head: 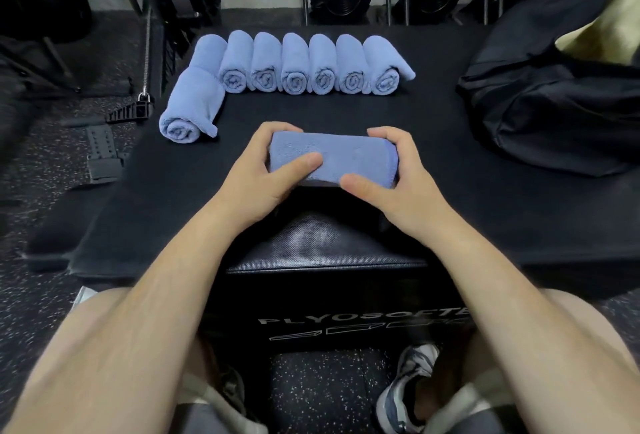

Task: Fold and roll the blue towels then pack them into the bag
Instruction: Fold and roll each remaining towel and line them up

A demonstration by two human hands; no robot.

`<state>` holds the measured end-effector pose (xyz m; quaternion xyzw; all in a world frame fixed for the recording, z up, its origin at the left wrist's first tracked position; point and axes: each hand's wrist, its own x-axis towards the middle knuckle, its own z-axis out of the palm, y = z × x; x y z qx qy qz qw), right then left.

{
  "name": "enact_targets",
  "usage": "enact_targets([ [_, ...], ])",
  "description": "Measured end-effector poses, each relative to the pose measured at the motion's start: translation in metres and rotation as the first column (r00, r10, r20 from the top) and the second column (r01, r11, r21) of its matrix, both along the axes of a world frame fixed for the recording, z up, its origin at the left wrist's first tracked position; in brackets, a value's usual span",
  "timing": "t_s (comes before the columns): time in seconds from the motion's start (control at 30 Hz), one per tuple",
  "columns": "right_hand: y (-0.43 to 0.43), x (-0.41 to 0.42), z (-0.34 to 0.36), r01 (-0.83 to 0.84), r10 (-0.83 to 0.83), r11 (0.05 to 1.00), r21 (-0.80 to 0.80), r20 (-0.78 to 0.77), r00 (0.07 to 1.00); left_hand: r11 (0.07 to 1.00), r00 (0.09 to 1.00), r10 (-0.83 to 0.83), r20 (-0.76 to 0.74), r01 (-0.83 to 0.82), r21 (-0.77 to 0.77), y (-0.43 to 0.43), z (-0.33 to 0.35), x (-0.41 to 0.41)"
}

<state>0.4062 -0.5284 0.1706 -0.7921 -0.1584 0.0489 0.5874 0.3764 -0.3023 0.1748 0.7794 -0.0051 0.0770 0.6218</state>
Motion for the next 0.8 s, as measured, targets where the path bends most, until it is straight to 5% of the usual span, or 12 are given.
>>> enact_targets([
  [0.5, 0.016, 0.012, 0.001, 0.088, -0.088, 0.939, 0.332, -0.015, 0.996, 0.929, 0.995, 0.063, 0.08, -0.029, -0.37, -0.006, 0.0, 0.005],
  [0.7, 0.037, 0.002, -0.006, 0.114, -0.115, 0.93, 0.35, -0.017, 0.993, 0.691, 0.998, 0.053, -0.027, -0.057, -0.721, -0.052, -0.015, 0.002],
  [0.8, 0.047, -0.001, -0.011, 0.137, -0.099, 0.899, 0.416, -0.111, 0.989, 0.65, 0.999, 0.042, 0.007, -0.023, -0.76, -0.058, -0.011, 0.002],
])
